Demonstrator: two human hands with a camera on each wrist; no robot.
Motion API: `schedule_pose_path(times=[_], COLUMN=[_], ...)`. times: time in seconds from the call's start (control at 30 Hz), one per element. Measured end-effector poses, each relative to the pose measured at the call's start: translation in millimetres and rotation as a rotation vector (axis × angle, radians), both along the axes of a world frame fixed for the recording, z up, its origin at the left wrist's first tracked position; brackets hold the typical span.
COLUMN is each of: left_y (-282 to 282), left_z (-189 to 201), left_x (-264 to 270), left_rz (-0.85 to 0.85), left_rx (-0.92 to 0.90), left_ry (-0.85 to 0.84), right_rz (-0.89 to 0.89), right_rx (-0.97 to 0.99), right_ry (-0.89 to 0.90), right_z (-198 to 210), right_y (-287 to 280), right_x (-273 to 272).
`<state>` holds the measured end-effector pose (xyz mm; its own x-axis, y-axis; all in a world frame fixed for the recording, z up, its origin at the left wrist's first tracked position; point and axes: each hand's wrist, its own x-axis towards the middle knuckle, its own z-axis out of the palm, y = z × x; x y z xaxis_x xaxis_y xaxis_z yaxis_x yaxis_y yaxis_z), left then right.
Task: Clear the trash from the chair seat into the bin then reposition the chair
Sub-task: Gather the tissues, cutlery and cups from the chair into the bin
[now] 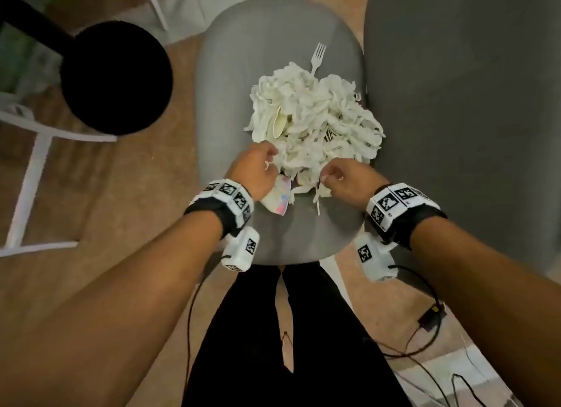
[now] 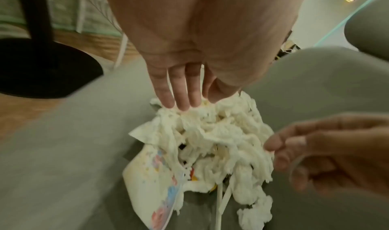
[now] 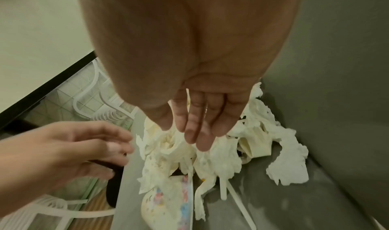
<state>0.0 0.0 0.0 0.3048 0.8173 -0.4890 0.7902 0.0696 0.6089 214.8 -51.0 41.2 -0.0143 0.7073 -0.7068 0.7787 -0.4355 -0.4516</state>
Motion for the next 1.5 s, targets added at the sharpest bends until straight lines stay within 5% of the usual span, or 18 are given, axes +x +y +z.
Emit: schedule_pose_path(times=[0.17, 0.27, 0.47, 0.7, 0.97, 1.2, 1.5], left_y=[-5, 1, 5, -1, -10, -21, -27], left_z=[-54, -79, -76, -66, -70, -74, -50], left_x=[25, 18, 8, 3, 3, 0, 3], left_rz=[0.002, 0.122, 0.148, 0.325, 0.403, 0.371, 0.429], left_rx=[0.095, 0.128, 0.223, 0.193, 0.246, 0.245, 0.118], left_ry=[0.087, 0.003, -0.157, -0.289, -0.211, -0.216, -0.251], right_rz=[0.028, -0.005, -0.028, 0.272, -0.052, 0.076, -0.020], right_rx=[0.102, 0.257, 0.554, 0.385, 0.587, 0.370, 0.457], right_ry=[-0.048, -0.070, -0.170, -0.351, -0.287, -0.427, -0.307], right_z=[-17, -24, -42, -66, -48, -72, -50], right_y=[10, 26, 69, 97, 80, 68, 64], right_x=[9, 7, -8, -24, 6, 31, 35])
